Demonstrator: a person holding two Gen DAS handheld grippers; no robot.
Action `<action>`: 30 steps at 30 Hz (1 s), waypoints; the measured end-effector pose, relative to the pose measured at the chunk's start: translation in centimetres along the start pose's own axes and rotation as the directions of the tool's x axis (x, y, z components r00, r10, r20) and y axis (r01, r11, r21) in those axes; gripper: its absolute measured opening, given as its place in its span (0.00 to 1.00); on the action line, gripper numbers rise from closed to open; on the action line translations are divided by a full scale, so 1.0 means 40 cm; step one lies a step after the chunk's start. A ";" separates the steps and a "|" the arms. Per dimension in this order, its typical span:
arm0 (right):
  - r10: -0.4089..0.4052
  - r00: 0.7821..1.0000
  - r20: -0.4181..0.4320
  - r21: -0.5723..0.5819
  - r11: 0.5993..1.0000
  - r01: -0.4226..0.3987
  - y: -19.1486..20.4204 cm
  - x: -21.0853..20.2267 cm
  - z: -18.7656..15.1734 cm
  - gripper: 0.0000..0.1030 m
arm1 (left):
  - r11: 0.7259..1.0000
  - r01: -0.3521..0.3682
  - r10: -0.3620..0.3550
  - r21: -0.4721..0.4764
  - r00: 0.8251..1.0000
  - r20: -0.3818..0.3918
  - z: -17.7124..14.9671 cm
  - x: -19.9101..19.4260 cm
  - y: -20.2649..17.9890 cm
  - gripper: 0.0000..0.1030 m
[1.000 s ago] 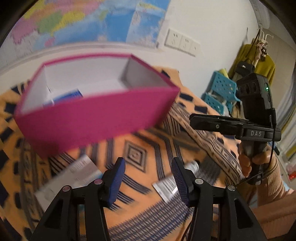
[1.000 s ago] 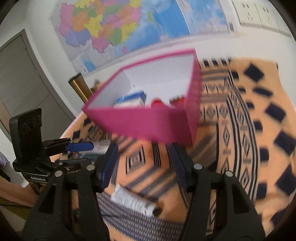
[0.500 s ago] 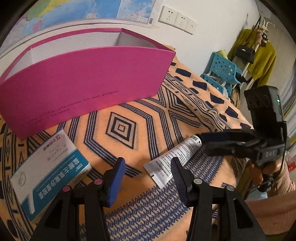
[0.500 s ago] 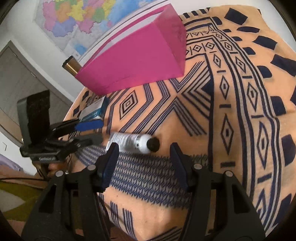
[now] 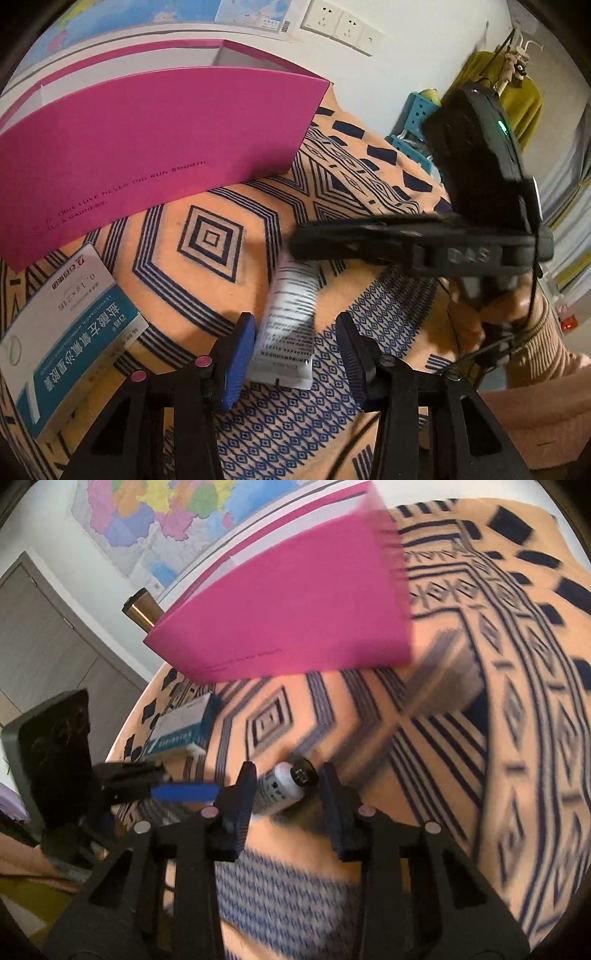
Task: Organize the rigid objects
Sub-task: 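Move the right gripper to the small white tube and grasp it, then lift the small white tube off the cloth with the right gripper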
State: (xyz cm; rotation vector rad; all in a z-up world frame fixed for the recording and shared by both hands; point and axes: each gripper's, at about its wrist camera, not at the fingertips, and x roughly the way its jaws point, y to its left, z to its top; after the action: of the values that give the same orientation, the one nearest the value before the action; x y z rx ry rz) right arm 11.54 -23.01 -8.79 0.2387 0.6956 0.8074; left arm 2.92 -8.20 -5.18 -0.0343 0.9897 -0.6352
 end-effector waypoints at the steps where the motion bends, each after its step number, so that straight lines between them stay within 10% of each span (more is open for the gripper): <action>1: 0.003 1.000 -0.005 -0.013 1.000 -0.003 0.009 0.014 0.012 0.35 | 1.000 0.001 -0.001 0.001 1.000 -0.001 -0.001 0.002 -0.002 0.44; 13: 0.038 0.997 -0.071 -0.101 0.994 -0.045 0.081 0.121 0.065 0.35 | 0.999 0.026 -0.026 -0.019 1.000 0.006 -0.008 0.000 0.003 0.44; 30: -0.062 0.997 -0.040 -0.125 0.991 0.057 0.087 -0.020 -0.073 0.42 | 0.994 -0.098 0.100 -0.037 0.993 0.065 0.045 -0.060 0.084 0.44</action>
State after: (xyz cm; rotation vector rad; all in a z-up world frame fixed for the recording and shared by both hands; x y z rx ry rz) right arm 7.21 -21.41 -9.05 0.0877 0.6883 0.7976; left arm 5.04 -4.67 -3.37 -0.0358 0.9315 -0.5230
